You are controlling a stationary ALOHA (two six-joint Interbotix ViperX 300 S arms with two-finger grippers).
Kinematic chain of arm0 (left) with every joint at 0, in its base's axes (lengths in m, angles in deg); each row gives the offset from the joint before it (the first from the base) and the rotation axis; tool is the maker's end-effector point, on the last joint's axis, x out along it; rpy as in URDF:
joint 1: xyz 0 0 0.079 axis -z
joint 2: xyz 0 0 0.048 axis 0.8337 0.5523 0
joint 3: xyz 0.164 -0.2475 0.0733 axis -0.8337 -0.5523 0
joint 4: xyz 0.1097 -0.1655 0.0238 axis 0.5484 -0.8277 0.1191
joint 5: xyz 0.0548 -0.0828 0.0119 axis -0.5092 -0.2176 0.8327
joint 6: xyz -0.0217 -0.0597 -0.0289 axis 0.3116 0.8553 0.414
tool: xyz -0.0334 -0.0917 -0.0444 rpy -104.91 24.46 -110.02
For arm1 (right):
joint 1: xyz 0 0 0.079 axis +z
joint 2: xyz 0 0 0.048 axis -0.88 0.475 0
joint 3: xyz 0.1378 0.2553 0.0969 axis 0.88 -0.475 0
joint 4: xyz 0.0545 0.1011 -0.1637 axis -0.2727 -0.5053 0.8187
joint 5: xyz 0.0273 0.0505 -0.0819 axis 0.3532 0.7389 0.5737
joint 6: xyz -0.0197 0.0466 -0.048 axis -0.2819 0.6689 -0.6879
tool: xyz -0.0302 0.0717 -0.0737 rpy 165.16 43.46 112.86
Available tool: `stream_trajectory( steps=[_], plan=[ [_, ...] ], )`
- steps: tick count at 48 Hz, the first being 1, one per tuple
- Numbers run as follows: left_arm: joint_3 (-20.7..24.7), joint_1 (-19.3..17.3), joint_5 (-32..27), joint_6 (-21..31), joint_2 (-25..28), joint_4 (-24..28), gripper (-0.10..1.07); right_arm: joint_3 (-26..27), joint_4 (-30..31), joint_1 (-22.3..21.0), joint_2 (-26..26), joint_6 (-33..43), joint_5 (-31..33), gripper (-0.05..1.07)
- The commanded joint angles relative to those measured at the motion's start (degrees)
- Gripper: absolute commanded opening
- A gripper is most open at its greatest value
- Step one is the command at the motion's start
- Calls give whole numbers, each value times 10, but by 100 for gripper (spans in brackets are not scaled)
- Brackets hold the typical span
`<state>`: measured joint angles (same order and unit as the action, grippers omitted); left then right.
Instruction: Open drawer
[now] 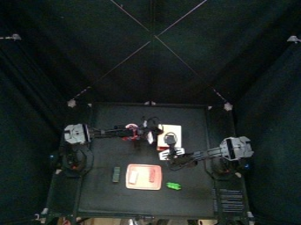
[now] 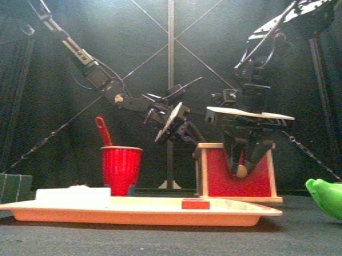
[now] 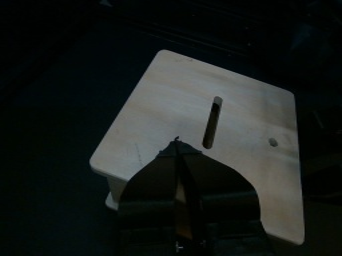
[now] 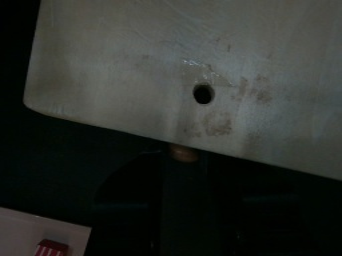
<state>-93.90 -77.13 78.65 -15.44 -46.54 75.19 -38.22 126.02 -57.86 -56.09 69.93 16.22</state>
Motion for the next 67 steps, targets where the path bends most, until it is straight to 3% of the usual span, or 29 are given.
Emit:
stream_trajectory(
  steps=[1,13,39,51,67],
  plan=[
    [0,-2,-7,1,-4,1,39,-5,-1,1,-21,1,1,54],
    [0,-3,-7,1,-2,0,39,-27,-3,-2,-48,4,0,54],
    [1,-4,-8,1,-1,-6,39,-24,-20,8,-47,2,-9,52],
    [1,-4,-7,1,-1,-6,39,-32,-58,8,-57,-11,-13,47],
    [1,-4,-8,1,-1,-5,39,-65,-69,0,-99,-11,-88,47]
  ],
)
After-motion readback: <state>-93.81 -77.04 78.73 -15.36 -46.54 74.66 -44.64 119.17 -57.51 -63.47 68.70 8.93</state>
